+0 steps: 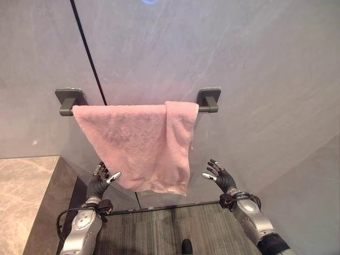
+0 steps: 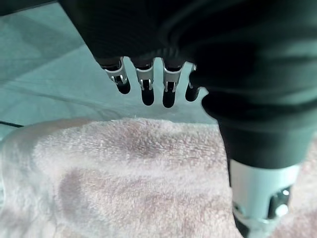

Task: Put brush and paste in cup on sink, flatten towel.

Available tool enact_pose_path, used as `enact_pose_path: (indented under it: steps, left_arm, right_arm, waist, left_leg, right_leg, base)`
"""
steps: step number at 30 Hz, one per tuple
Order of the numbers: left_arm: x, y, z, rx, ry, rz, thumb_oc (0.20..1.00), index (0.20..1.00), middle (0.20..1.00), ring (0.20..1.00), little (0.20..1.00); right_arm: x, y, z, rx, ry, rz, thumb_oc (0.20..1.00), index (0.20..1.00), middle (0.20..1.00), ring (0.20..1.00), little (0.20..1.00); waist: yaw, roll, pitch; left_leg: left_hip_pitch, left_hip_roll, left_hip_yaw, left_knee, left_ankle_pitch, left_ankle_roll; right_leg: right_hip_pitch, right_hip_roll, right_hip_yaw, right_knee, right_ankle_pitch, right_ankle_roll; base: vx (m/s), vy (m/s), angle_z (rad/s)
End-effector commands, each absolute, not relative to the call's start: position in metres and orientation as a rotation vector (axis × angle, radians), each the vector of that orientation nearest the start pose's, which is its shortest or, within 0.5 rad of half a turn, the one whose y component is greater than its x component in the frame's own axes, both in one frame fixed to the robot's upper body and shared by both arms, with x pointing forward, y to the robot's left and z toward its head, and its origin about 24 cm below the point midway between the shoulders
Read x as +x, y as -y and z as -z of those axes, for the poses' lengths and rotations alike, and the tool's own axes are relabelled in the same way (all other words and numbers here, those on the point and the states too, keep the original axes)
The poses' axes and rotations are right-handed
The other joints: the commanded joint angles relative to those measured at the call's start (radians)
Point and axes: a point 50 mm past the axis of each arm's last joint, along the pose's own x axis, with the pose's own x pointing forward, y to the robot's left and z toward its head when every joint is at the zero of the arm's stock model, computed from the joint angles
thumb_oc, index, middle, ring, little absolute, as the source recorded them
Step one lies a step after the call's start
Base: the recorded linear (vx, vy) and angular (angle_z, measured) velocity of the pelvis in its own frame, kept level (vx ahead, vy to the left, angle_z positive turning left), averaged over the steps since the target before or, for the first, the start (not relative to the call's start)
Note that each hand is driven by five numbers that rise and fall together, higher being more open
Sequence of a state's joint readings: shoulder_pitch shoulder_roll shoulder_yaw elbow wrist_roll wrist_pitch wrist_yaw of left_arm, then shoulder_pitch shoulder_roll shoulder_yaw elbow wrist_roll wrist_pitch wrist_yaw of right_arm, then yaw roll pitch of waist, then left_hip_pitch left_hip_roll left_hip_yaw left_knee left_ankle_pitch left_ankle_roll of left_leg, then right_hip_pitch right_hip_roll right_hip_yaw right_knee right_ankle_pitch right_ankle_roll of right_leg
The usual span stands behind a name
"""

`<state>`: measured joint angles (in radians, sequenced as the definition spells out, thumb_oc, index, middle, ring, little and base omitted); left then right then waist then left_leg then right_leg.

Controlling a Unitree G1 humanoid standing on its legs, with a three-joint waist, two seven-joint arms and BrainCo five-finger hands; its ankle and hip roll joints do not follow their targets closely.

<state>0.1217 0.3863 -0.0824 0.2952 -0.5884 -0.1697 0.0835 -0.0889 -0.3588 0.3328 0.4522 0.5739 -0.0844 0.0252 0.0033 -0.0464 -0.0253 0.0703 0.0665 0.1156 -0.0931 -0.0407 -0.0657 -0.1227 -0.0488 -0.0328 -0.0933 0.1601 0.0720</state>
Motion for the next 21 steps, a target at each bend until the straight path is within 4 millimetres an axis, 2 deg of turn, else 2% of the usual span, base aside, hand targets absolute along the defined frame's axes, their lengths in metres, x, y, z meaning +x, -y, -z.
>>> enact_pose_path:
  steps: [1,2,10,15,21]
  left_arm:
    - [0.231,-0.254,-0.002,-0.151,-0.129,-0.201,1.0,1.0,1.0,1.0,1.0]
    - [0.221,-0.244,0.015,-0.023,-0.25,-0.074,1.0,1.0,1.0,1.0,1.0]
    - [0.214,-0.212,0.019,0.046,-0.299,0.205,1.0,1.0,1.0,1.0,1.0]
    - [0.214,-0.21,0.02,0.073,-0.297,0.217,1.0,1.0,1.0,1.0,1.0]
    - [0.211,-0.222,0.019,0.145,-0.301,0.172,1.0,1.0,1.0,1.0,1.0]
  right_arm:
    - [0.269,0.179,0.012,0.165,-0.247,-0.113,1.0,1.0,1.0,1.0,1.0]
    - [0.261,0.187,0.036,0.14,-0.363,-0.061,1.0,1.0,1.0,1.0,1.0]
    - [0.264,0.191,0.045,0.175,-0.402,-0.004,1.0,1.0,1.0,1.0,1.0]
    - [0.267,0.186,0.042,0.145,-0.389,-0.028,1.0,1.0,1.0,1.0,1.0]
    - [0.265,0.19,0.042,0.116,-0.385,-0.02,1.0,1.0,1.0,1.0,1.0]
  waist:
    - [0.014,-0.024,0.036]
    - [0.012,-0.012,0.039]
    - [0.012,-0.006,0.046]
    - [0.012,-0.011,0.05]
    - [0.015,-0.011,0.049]
  left_leg:
    - [0.009,-0.056,-0.006,0.039,-0.023,0.022]
    - [0.006,-0.06,-0.01,0.05,-0.027,0.026]
    - [-0.006,-0.063,-0.001,0.051,-0.023,0.027]
    - [-0.012,-0.061,0.001,0.048,-0.02,0.026]
    - [-0.006,-0.058,-0.003,0.046,-0.018,0.024]
  right_leg:
    - [0.083,-0.087,-0.004,0.013,-0.027,0.114]
    - [0.085,-0.09,-0.003,0.015,-0.026,0.111]
    - [0.068,-0.094,0.005,0.006,-0.01,0.118]
    - [0.059,-0.092,0.011,0.008,-0.009,0.116]
    - [0.066,-0.09,0.003,0.006,-0.013,0.113]
  base:
    - [-0.04,0.027,0.02]
    - [-0.05,0.031,0.02]
    - [-0.02,0.007,0.0]
    - [-0.02,-0.005,-0.02]
    - [0.0,0.0,0.0]
